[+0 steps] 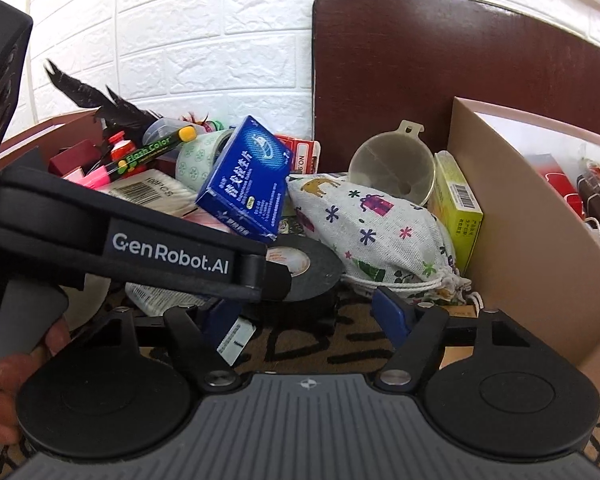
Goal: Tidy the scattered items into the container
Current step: 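Grasp the black tape roll in the pile with left tool, then lift the black tape roll with left tool while right tool comes beside it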
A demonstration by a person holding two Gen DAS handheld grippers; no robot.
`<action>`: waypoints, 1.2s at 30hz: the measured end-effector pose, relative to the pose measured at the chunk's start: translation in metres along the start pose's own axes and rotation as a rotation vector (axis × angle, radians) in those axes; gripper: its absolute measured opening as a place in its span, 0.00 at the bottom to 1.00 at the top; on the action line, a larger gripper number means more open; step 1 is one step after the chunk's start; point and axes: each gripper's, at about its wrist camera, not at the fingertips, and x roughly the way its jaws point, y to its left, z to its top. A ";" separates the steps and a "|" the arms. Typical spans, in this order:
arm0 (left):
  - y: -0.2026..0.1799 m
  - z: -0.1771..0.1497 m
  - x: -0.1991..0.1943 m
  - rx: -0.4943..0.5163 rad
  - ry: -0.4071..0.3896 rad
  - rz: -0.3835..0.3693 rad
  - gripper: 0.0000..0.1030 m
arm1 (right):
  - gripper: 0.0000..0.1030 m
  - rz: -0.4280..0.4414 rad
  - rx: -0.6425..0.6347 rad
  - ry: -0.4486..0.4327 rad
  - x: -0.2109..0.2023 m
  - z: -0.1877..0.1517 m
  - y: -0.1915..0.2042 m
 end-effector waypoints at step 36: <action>-0.058 -0.162 -0.122 -0.011 0.148 -0.085 0.71 | 0.74 0.033 -0.015 0.134 -0.151 -0.091 0.042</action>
